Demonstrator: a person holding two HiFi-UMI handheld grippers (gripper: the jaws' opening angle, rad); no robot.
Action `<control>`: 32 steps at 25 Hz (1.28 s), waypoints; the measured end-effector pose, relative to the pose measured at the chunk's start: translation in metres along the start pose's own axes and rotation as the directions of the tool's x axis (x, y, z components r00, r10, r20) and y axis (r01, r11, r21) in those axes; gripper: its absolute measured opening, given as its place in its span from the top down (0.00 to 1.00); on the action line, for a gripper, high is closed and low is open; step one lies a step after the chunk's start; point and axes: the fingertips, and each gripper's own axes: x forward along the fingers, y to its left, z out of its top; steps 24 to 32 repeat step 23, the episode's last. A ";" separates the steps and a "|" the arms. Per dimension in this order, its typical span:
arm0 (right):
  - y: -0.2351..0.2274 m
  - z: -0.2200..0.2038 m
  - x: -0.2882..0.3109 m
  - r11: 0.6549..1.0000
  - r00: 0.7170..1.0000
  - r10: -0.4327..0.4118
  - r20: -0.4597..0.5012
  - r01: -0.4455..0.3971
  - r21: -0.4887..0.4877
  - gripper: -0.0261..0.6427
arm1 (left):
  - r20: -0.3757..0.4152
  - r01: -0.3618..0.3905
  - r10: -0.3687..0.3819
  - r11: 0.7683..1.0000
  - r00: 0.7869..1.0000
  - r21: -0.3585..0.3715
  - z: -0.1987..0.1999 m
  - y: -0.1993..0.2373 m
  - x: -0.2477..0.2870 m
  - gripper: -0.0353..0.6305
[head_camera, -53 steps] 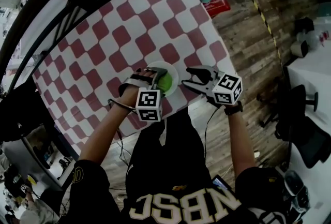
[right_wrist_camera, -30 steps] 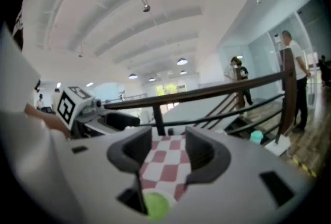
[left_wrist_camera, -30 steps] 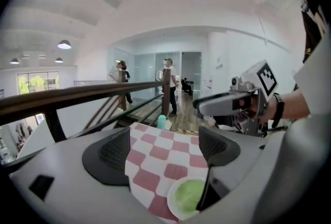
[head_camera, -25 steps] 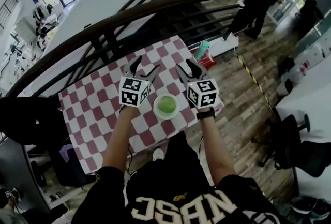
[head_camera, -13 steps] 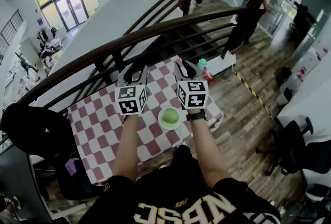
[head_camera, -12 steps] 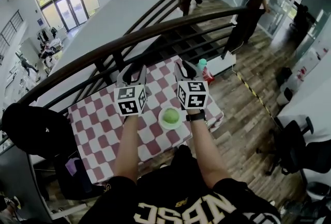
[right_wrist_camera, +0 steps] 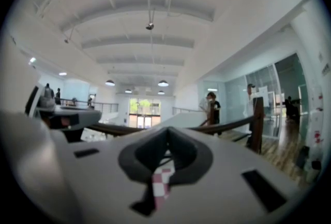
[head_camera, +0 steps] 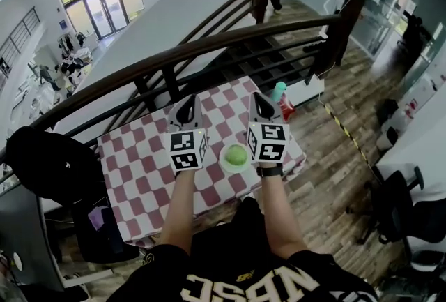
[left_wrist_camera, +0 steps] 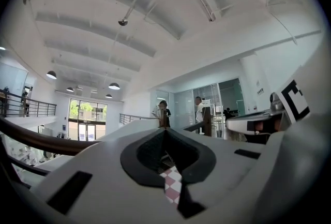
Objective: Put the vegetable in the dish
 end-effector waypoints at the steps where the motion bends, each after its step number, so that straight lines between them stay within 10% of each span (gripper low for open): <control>1: 0.001 -0.003 -0.007 1.000 1.000 -0.004 -0.003 0.004 0.006 0.94 | -0.006 0.013 -0.013 1.000 1.000 0.004 -0.005 -0.005 -0.004 0.92; 32: 0.025 -0.031 -0.010 0.999 0.999 0.033 -0.035 -0.034 -0.012 0.94 | -0.051 -0.017 0.017 1.000 0.999 0.002 -0.042 -0.013 -0.017 0.92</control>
